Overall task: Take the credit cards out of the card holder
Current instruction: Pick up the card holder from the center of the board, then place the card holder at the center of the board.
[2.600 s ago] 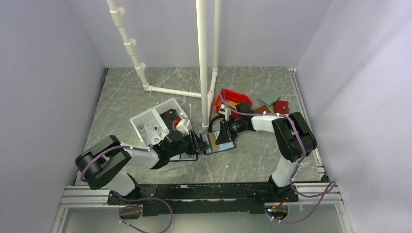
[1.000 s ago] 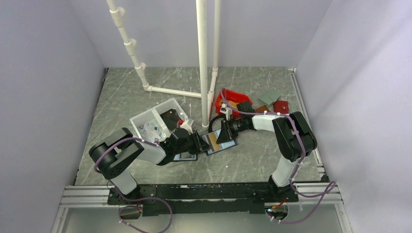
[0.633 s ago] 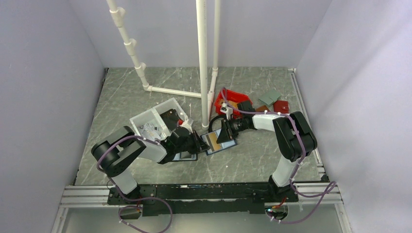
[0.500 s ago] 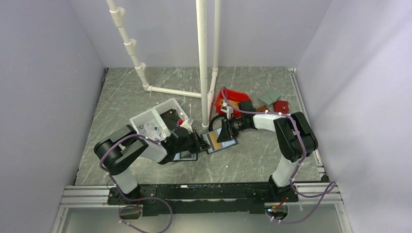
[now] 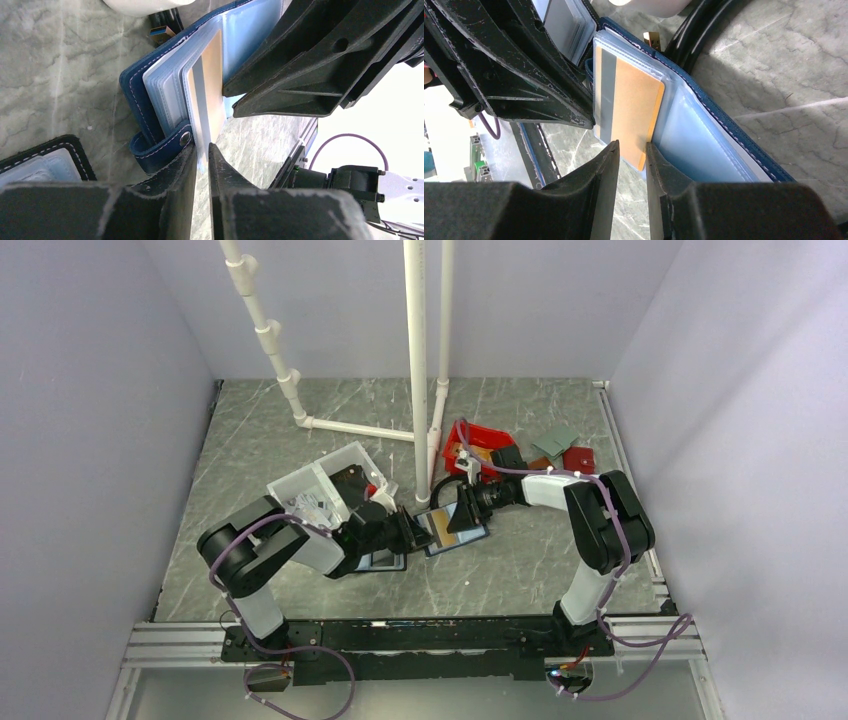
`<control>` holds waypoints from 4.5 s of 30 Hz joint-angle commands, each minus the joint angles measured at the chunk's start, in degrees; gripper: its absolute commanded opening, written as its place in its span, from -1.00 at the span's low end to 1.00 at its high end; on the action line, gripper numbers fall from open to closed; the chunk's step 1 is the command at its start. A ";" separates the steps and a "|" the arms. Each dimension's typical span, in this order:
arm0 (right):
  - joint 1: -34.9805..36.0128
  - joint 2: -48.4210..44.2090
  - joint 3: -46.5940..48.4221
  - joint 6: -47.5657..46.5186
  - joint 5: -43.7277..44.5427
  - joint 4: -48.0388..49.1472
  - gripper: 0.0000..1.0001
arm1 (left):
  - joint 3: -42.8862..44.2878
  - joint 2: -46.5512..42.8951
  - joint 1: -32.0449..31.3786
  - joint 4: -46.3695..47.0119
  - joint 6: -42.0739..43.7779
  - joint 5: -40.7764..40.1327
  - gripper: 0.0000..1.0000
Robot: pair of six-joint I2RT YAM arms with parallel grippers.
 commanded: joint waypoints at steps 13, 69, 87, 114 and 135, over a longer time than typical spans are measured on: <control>-0.13 -0.61 1.30 -0.74 -1.60 -0.03 -0.42 | 2.70 1.42 0.65 6.17 -1.33 -2.41 -0.64; -3.12 -2.42 0.40 1.06 -17.23 2.43 -0.30 | -4.30 -1.40 0.56 31.18 8.45 6.99 -1.00; -3.08 -3.02 0.93 0.95 -23.02 1.81 -1.00 | -4.15 -0.24 0.56 28.71 6.84 6.39 -0.87; -4.46 -3.17 1.81 -2.60 -19.05 -1.11 -1.00 | -6.05 -0.25 2.80 29.38 3.38 7.89 -0.68; -4.41 -1.85 1.38 -1.58 -20.79 -0.35 -0.36 | -4.65 3.15 3.09 37.14 3.61 12.32 -1.00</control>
